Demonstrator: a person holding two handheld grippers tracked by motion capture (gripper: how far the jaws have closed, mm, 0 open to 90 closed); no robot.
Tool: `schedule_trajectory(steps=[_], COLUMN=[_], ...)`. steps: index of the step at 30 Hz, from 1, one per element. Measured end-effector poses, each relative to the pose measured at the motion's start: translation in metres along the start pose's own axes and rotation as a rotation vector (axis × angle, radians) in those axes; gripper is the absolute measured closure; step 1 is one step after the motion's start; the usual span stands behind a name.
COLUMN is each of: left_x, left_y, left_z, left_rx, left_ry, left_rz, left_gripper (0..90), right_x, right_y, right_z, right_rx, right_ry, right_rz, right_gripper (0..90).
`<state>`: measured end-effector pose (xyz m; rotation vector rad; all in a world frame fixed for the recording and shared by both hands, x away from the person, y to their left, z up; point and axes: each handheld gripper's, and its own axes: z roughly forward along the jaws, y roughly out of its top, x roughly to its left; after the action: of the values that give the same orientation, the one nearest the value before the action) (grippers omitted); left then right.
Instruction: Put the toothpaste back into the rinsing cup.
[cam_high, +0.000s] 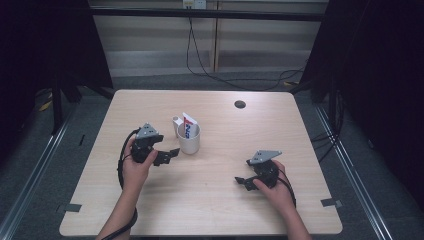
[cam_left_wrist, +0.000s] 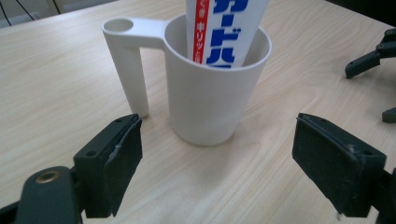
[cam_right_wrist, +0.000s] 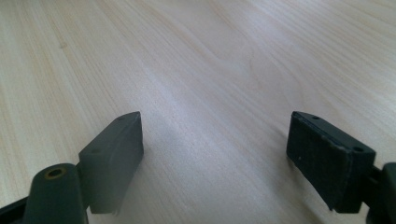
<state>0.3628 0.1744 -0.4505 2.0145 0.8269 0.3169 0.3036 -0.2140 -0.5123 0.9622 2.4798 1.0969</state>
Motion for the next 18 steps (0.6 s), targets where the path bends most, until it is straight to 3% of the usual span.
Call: schedule_trajectory(steps=[18], left_x=[0.001], left_y=[-0.041], left_z=[0.004], left_rx=[0.038], left_ry=[0.02], left_rz=[-0.032], left_gripper=[16.3], right_x=[0.0], right_y=[0.0], right_z=[0.0], right_rx=[0.0], right_ry=[0.0], right_rz=[0.001], right_gripper=[18.4])
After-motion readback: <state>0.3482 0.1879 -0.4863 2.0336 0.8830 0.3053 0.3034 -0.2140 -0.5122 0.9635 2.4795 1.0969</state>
